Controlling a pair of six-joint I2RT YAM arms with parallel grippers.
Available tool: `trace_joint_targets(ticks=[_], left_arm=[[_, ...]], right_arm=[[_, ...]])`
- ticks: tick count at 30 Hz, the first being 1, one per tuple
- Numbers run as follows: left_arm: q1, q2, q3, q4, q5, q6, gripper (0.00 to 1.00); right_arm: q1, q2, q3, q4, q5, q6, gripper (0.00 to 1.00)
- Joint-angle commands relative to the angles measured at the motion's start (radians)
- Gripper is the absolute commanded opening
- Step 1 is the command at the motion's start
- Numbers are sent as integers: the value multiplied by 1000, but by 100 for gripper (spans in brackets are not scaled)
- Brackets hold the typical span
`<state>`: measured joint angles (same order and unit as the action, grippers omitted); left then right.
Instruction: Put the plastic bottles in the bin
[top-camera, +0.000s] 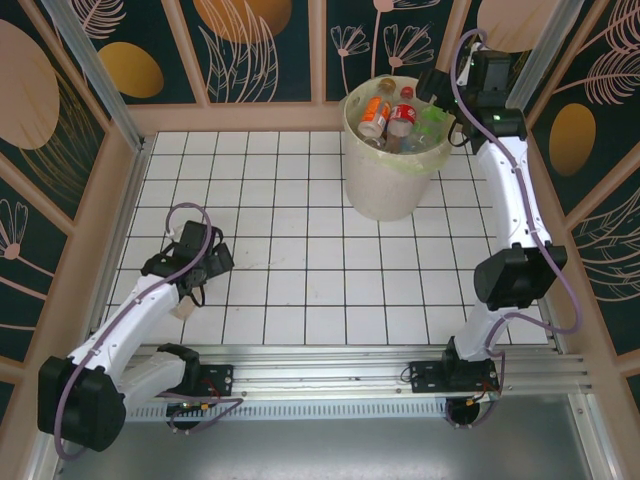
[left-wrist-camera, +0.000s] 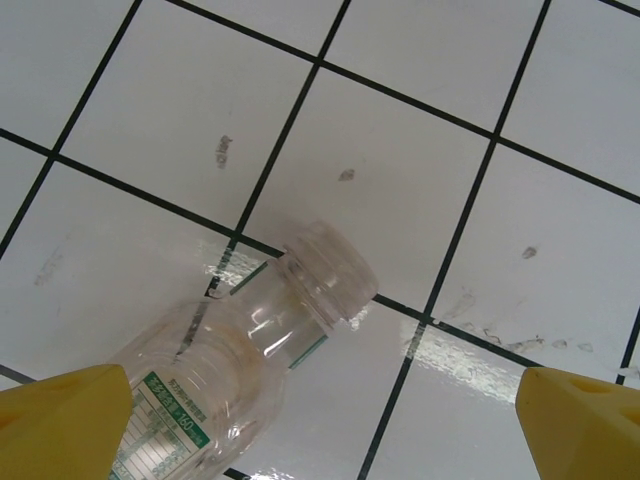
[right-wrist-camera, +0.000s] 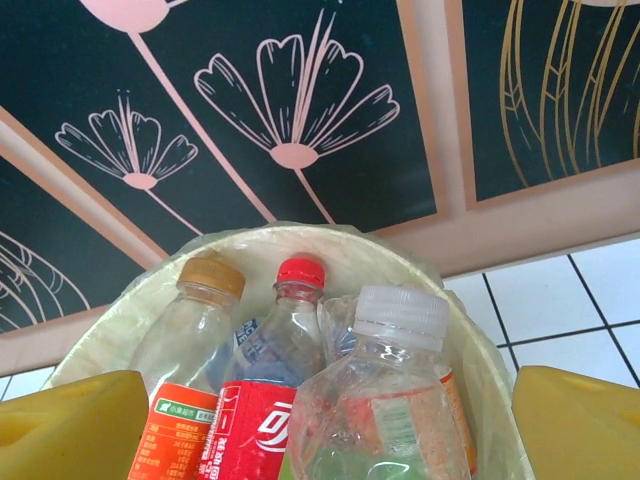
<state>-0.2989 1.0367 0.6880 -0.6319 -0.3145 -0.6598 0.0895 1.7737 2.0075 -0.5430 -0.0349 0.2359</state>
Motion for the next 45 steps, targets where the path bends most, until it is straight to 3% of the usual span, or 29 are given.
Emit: trace_joint_targets(ticks=[1, 10, 14, 20, 29, 33, 38, 45], left_arm=[[22, 17, -14, 3, 11, -5, 99], [66, 136, -4, -35, -58, -43, 99], [112, 221, -8, -19, -1, -17, 98], [112, 284, -3, -19, 37, -3, 97], [112, 292, -32, 35, 148, 5, 83], [111, 270, -44, 41, 199, -6, 91], [70, 213, -60, 29, 240, -55, 94], [-28, 188, -85, 24, 236, -132, 87]], right_arm=[[7, -28, -44, 56, 19, -23, 95], [29, -168, -203, 159, -174, 25, 95], [69, -293, -320, 209, -195, 34, 95], [92, -473, -488, 272, -225, 58, 95], [109, -596, -616, 295, -290, 98, 95], [142, -623, -652, 289, -294, 98, 95], [179, -642, -690, 289, -286, 104, 95], [210, -652, -725, 303, -278, 115, 95]])
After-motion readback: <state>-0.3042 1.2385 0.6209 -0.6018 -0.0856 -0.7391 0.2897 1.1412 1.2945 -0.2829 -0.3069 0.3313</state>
